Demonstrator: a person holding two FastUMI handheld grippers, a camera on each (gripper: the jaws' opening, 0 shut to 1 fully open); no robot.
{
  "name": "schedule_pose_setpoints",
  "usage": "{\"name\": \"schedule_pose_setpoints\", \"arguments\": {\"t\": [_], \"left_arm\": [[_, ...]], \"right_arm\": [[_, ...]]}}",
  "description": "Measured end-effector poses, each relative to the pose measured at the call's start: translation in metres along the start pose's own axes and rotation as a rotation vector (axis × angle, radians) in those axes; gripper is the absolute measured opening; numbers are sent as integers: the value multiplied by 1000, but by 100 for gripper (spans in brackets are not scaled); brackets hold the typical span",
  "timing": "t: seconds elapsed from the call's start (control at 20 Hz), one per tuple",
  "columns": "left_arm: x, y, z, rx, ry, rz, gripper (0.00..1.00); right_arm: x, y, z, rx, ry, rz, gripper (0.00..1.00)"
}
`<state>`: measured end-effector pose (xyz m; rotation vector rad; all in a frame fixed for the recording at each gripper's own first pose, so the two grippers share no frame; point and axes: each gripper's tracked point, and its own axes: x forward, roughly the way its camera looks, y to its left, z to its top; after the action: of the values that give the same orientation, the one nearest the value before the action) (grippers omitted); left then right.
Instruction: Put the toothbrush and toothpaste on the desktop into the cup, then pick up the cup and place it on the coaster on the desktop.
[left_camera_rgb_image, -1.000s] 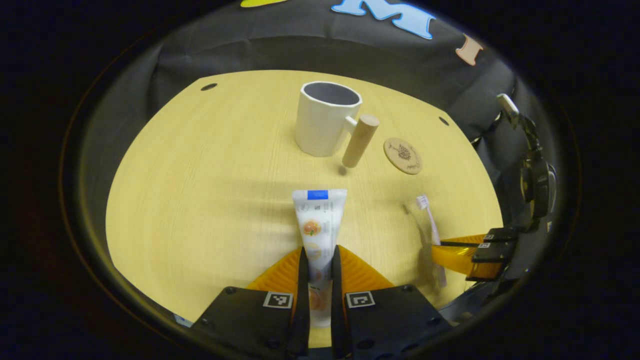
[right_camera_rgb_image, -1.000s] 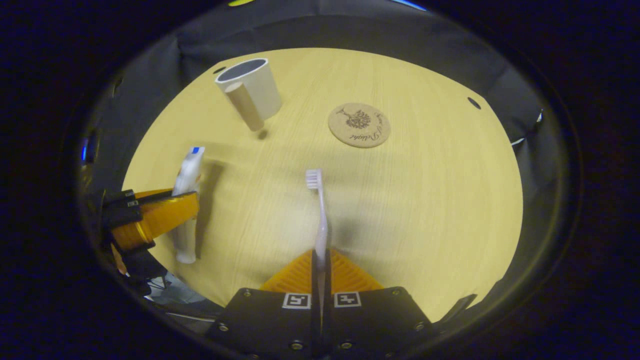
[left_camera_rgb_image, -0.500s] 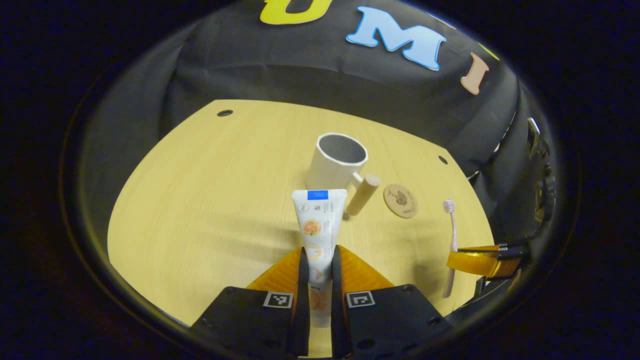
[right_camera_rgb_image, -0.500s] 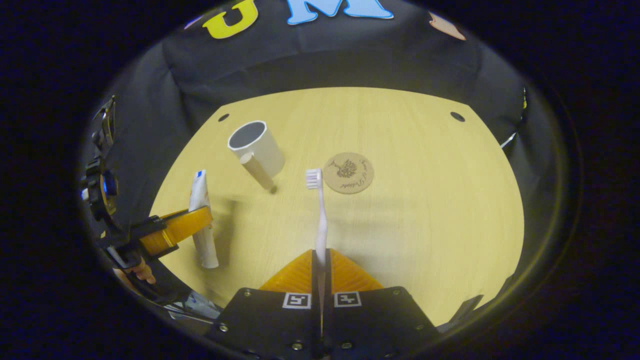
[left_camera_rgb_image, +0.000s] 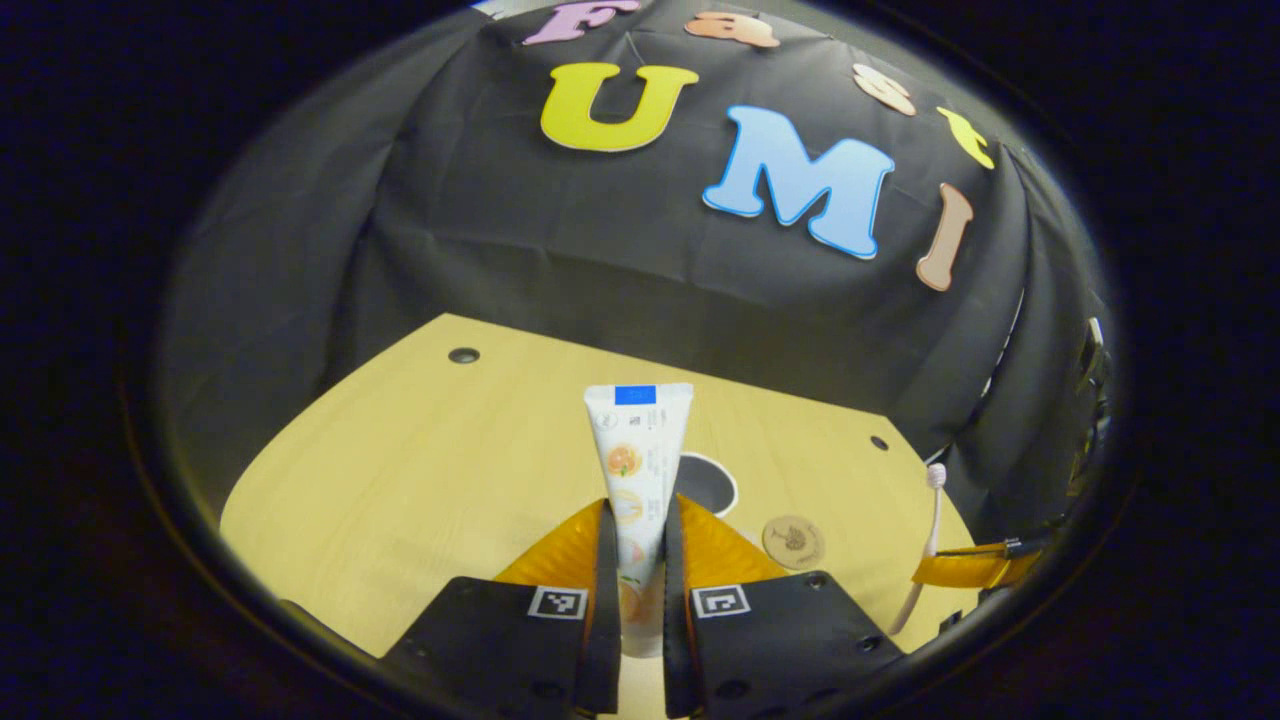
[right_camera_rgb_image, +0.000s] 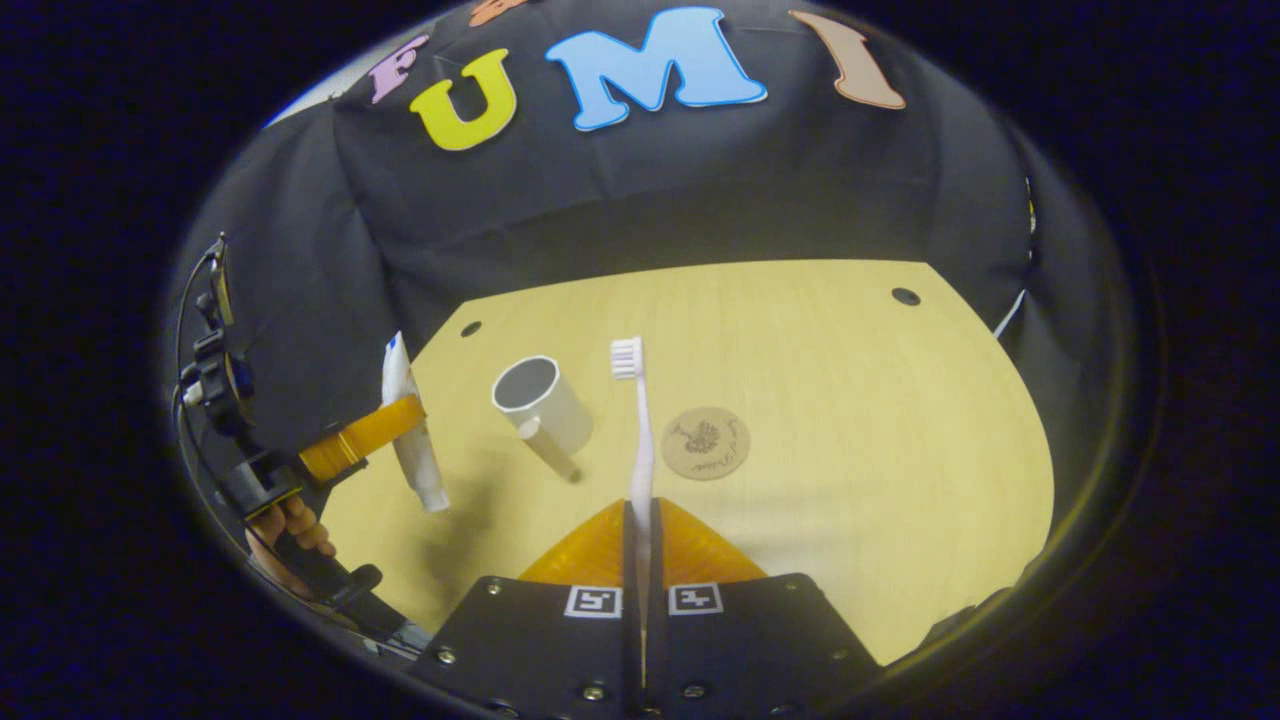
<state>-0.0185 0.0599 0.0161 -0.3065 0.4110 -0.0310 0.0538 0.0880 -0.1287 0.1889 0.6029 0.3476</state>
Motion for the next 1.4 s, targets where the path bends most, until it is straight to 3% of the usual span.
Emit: {"name": "schedule_pose_setpoints", "arguments": {"t": [0.25, 0.55, 0.9, 1.4], "left_arm": [[27, -15, 47, -4, -161, -65, 24], [64, -36, 78, 10, -287, -139, 23], [113, -54, 57, 54, -250, -175, 23], [135, -50, -9, 121, -44, -157, 31]], "right_arm": [[-12, 7, 16, 28, -65, 11, 3], [-13, 5, 16, 73, -65, 2, 3], [-14, 1, 14, 99, -69, -10, 4], [-14, 7, 9, 100, -64, 22, 4]]}}
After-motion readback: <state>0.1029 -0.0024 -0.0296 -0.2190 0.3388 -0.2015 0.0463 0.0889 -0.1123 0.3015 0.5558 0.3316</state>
